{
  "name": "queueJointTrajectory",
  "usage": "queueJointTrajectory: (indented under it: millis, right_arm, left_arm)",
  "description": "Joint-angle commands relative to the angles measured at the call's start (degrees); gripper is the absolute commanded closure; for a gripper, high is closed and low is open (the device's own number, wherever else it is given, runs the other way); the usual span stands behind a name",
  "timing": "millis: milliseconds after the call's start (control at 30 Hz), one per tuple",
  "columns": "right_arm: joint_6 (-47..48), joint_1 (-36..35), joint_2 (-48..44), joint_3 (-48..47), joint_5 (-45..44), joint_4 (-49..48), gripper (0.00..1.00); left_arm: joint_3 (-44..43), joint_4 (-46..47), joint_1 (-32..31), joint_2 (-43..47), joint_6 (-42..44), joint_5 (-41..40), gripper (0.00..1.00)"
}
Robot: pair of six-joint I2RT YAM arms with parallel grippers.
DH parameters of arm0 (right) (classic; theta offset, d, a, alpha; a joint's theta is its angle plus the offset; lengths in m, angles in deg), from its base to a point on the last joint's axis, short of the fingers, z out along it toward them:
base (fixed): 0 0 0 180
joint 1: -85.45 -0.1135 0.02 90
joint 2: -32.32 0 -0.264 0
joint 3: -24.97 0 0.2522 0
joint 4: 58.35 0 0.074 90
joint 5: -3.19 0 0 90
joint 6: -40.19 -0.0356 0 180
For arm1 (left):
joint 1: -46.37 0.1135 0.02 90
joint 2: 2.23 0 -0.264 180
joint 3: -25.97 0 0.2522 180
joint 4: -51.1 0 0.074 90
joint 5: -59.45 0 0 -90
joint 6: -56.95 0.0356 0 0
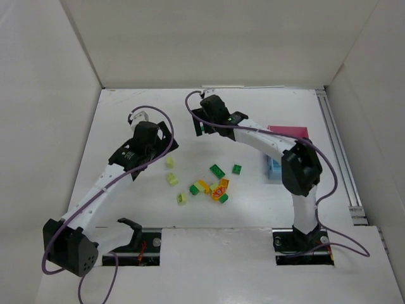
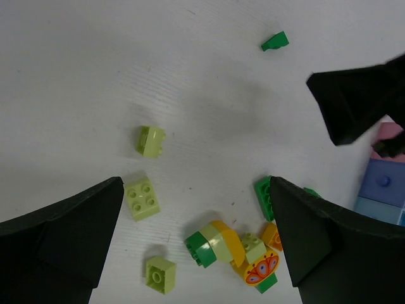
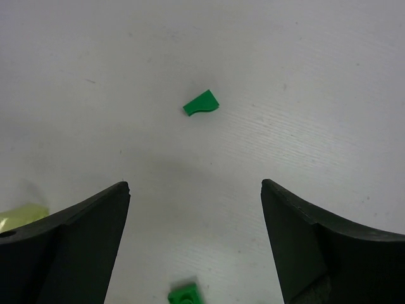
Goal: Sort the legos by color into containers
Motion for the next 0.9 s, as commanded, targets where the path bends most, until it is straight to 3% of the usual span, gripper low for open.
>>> queueJointTrajectory:
  millis: [0,367,567,700,867]
  right_arm:
    - [-3.11,0.01,5.73,-8.57,1.22,4.34,0.12]
    - [-8.38,0.01,25.07,-29.07,-0.72,11.90,0.26]
    - [-14.27,0.01,28.68,-30.40,-4.66,12.43,0.31]
    - [-16.12,0.01,29.83,-31.80,-5.29,12.43,0.41]
    - [-19.01,0.01,33.77,-35.40,-5.90,14.44,0.43]
  left_arm:
    - [0.52,-0.54,0.17,2.41,-1.02,0.35,0.00]
    - [6.67,4.03,0.17,7.94,-0.05,6.50,0.00]
    - [6.67,4.03,0.17,7.94,-0.05,6.50,0.00]
    - [7.20,4.03,0.17,7.94,-0.05,7.02,0.00]
    - [7.72,5.27,0.17,8.47,0.65,8.88,0.00]
